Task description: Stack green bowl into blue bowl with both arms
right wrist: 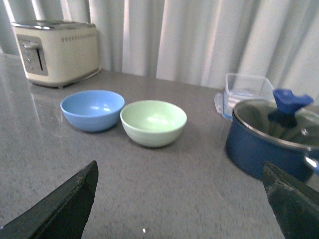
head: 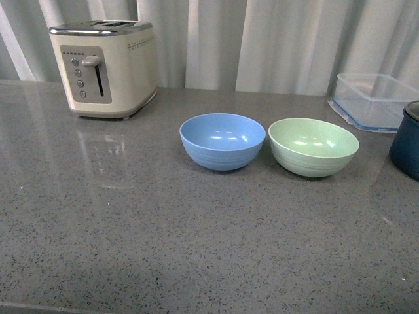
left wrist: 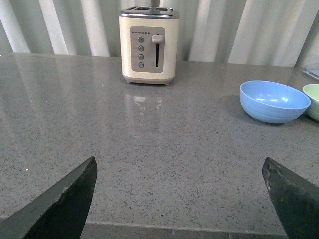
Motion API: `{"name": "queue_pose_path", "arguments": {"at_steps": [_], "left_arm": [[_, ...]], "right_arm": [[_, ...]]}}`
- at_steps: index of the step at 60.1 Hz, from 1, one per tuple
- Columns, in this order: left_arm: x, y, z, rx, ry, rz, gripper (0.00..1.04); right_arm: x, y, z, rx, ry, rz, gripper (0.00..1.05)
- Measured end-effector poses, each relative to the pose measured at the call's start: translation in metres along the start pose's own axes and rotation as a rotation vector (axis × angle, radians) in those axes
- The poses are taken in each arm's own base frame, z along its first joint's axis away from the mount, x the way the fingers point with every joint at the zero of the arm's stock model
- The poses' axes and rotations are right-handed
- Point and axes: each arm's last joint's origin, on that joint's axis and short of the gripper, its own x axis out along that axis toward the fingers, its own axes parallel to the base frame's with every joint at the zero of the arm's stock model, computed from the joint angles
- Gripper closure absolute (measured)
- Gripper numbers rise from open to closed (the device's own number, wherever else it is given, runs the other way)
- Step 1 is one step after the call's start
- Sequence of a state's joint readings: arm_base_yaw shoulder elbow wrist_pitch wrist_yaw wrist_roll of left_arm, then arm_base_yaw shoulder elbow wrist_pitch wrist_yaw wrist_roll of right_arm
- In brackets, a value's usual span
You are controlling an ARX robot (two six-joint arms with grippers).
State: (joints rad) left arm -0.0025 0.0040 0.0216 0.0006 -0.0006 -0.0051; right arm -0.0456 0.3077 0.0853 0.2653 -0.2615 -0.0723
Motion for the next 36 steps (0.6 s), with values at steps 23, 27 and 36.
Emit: {"name": "queue_pose_path", "arguments": {"at_steps": [23,27,36], "left_arm": [[0.0,0.0,0.0,0.0,0.0,0.0,0.07],[0.0,0.0,0.0,0.0,0.0,0.0,0.07],[0.0,0.0,0.0,0.0,0.0,0.0,0.07]], "right_arm": [[0.137,-0.022,0.085,0.127,0.323,0.123,0.1],[0.168,-0.023,0.092,0.104,0.375,0.104,0.1],[0.249,-0.027,0.076,0.053,0.535,0.002,0.1]]}}
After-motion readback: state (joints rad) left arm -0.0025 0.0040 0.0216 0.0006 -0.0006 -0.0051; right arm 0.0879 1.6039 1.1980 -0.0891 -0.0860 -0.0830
